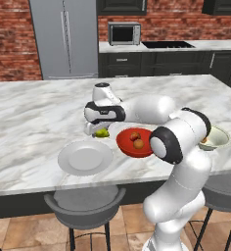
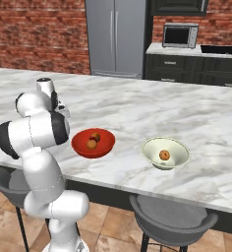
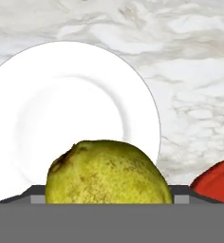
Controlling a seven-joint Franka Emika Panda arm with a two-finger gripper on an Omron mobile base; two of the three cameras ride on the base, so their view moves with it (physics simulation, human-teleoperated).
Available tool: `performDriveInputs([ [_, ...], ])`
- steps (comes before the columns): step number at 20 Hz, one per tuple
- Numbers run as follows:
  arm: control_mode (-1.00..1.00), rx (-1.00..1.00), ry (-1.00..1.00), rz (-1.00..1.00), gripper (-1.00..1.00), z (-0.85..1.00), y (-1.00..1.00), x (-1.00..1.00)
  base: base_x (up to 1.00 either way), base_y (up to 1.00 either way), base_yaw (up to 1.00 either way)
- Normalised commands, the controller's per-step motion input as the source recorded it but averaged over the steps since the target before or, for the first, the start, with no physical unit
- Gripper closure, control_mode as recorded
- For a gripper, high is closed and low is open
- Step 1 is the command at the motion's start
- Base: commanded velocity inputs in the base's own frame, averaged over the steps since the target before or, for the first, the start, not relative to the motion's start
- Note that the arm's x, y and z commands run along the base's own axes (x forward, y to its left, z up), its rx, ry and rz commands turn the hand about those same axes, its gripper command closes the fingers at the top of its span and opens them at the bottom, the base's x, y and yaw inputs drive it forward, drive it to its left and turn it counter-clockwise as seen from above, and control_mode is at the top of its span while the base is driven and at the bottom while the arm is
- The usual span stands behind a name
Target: Take the fruits from the plate on the dining counter and place two fruits in each bowl.
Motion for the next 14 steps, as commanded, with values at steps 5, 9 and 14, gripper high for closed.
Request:
performDriveInputs([
  [5, -1.0, 0.0, 0.0, -0.19, 1.0, 0.15, -1.0, -0.02, 0.0, 0.0, 0.0],
  [9, -1.0, 0.0, 0.03, -0.24, 1.0, 0.02, -1.0, 0.0, 0.0, 0.0, 0.0],
  [14, -1.0, 0.0, 0.08, -0.22, 1.0, 0.0, -1.0, 0.0, 0.0, 0.0, 0.0],
])
